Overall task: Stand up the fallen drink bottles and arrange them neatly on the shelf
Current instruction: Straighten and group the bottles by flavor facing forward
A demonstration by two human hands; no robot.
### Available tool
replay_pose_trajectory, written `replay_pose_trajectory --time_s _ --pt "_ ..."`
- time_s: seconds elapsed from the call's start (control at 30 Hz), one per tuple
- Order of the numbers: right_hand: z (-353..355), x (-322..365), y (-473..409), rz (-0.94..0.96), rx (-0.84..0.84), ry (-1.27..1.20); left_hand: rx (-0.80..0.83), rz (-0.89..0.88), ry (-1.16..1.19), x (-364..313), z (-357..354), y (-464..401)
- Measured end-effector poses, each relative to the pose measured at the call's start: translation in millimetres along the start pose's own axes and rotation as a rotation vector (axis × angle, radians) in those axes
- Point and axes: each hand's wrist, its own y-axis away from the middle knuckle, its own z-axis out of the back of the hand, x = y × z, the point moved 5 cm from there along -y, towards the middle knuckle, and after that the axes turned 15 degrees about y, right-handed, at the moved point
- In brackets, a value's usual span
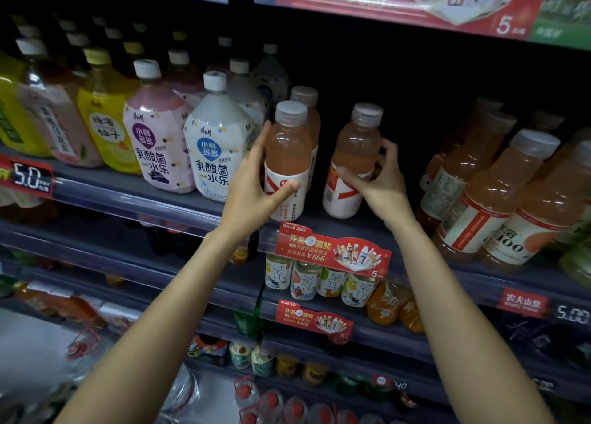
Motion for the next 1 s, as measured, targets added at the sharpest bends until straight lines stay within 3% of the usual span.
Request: replay_pose_trajectory --time_s 0.47,1.0 --pt "-6 20 38 0.049 -0.019 0.089 0.044 0.071 0.149 10 -5 13" --pt "-6 26 46 0.023 -0.041 0.118 0.087 0.024 0.091 9 -1 11"
